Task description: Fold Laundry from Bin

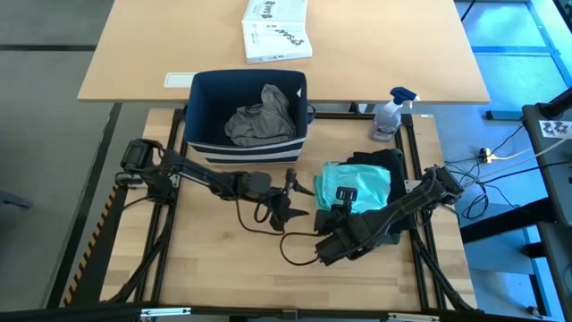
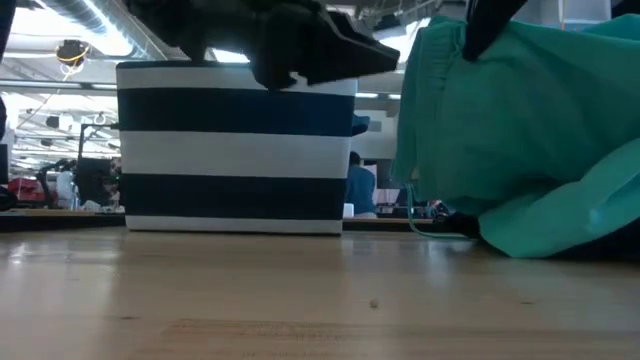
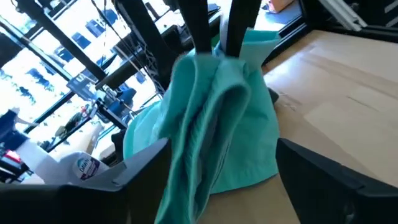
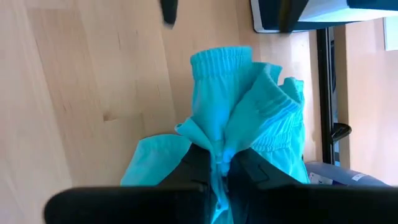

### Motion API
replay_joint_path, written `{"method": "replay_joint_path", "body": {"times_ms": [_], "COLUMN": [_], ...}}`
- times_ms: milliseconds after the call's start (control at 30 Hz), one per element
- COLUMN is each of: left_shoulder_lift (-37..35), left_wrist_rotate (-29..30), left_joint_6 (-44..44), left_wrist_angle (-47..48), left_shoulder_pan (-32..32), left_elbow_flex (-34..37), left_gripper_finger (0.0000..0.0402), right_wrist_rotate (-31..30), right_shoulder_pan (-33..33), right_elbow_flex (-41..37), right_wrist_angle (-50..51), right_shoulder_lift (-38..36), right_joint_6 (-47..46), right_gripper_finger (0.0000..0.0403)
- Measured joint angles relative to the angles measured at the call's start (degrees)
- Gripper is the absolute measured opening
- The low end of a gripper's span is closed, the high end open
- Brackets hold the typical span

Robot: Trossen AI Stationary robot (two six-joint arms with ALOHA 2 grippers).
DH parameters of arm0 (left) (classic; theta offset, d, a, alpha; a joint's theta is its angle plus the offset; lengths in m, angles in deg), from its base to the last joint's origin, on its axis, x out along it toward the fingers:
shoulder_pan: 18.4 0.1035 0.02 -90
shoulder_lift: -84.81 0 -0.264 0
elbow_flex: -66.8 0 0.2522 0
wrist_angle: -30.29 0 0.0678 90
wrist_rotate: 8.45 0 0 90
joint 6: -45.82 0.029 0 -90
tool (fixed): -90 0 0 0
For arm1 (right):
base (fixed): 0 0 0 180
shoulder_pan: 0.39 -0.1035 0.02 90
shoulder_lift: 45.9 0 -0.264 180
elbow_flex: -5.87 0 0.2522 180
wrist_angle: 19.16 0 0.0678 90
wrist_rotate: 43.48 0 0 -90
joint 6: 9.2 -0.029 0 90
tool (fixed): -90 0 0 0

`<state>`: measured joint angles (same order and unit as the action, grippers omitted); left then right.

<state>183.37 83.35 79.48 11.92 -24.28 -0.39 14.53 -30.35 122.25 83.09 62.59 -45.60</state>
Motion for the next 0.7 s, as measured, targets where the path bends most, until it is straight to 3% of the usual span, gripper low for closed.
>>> {"method": "replay_joint_path", "body": {"times_ms": [333, 700], "left_shoulder_lift": [5.0, 5.1], "left_wrist_rotate": [0.2, -2.5], "left_joint_6": [-6.2, -9.0], "left_wrist_angle": [-14.1, -12.1], "left_shoulder_pan": [0.3, 1.3], "left_elbow_flex": [0.0, 0.0], "left_gripper_finger": [0.0306, 0.0306], "right_wrist_rotate": [-0.5, -2.3], "right_shoulder_pan": [0.0, 1.3], "right_elbow_flex": [0.2, 1.8], "right_wrist_angle": [0.0, -0.3], "right_shoulder_lift": [0.0, 0.0], "right_joint_6": [-0.7, 0.8], "right_gripper_finger": [0.0019, 0.0019]}}
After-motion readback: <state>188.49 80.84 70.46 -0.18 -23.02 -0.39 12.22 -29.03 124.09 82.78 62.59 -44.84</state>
